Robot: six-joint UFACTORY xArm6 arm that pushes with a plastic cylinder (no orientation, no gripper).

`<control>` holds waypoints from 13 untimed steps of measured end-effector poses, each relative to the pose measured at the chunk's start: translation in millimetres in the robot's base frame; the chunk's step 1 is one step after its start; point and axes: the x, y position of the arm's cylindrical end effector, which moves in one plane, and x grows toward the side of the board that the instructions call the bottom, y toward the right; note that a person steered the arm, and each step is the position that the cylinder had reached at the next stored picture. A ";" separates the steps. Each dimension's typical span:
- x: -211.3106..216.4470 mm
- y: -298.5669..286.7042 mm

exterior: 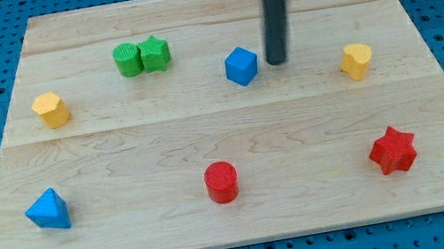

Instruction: Move blue triangle closer to blue cube

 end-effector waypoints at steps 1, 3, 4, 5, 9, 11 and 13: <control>68.8 -19.7; 89.1 -151.2; 131.9 -216.5; 181.4 -265.3; 170.4 -348.6; 193.8 -326.3; 141.3 -301.3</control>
